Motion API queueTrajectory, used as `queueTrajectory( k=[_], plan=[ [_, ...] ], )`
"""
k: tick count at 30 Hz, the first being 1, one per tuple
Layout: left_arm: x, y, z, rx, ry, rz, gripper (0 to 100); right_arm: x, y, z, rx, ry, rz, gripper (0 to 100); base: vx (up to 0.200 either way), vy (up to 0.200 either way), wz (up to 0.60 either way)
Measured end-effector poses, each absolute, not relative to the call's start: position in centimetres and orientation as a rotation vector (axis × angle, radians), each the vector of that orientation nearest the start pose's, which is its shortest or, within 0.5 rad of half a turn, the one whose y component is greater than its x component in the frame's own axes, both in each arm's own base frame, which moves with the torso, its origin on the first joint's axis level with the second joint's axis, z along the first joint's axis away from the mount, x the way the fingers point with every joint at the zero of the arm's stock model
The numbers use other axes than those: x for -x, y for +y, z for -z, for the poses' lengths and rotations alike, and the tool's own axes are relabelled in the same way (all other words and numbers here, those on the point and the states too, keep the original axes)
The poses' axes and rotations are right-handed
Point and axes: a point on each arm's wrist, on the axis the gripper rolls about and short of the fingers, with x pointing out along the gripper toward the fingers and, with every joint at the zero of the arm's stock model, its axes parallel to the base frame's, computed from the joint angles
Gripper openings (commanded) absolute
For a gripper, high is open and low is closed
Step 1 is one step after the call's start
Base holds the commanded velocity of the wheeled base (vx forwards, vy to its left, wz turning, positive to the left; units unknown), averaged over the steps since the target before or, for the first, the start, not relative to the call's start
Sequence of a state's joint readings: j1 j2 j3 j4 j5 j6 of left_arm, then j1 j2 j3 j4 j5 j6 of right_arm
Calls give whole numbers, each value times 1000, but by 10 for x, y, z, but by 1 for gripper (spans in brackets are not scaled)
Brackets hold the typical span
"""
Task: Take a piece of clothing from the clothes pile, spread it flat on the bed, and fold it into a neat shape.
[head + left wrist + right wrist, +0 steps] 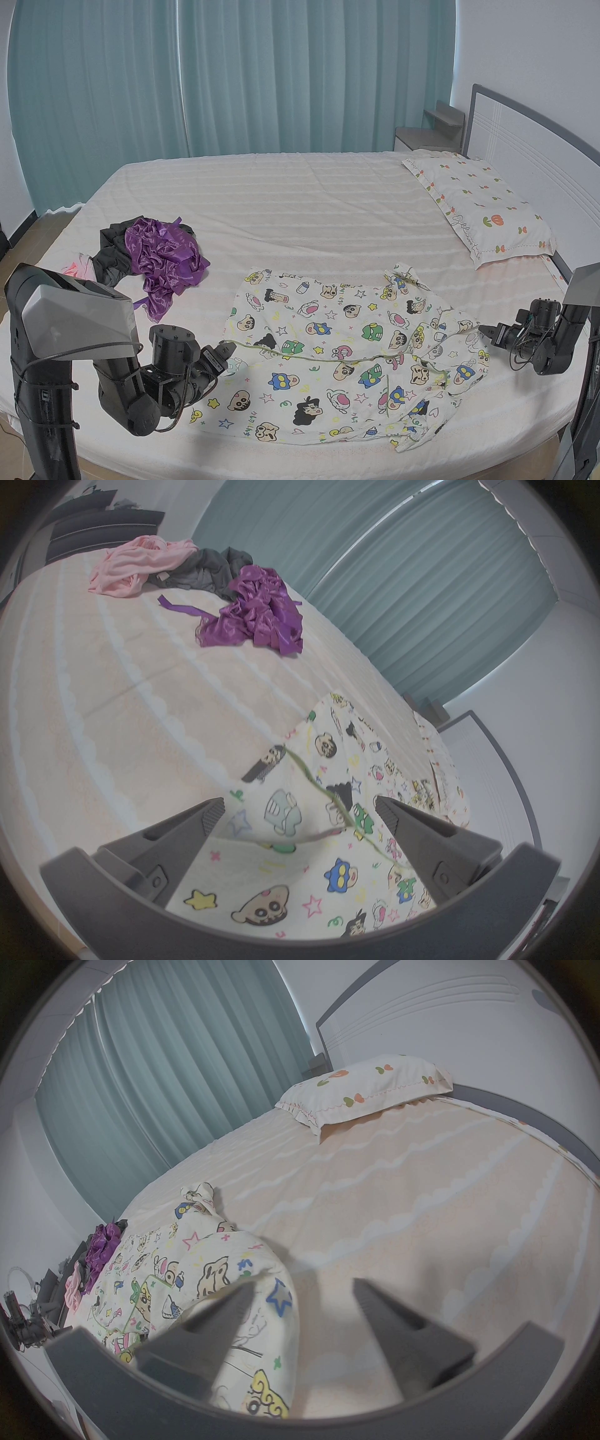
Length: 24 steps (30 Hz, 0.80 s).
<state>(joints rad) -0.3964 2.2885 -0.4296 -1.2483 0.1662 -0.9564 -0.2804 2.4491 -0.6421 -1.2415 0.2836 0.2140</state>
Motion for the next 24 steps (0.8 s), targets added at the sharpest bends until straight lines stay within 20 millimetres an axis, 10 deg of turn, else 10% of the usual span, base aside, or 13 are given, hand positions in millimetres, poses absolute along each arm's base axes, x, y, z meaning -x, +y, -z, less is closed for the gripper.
queueTrajectory(
  k=[24],
  plan=[
    [-265, -138, 38, 678, 723, -9, 100, -334, -60, 44, -331, 524, -24, 100, 0, 0, 0]
  ],
)
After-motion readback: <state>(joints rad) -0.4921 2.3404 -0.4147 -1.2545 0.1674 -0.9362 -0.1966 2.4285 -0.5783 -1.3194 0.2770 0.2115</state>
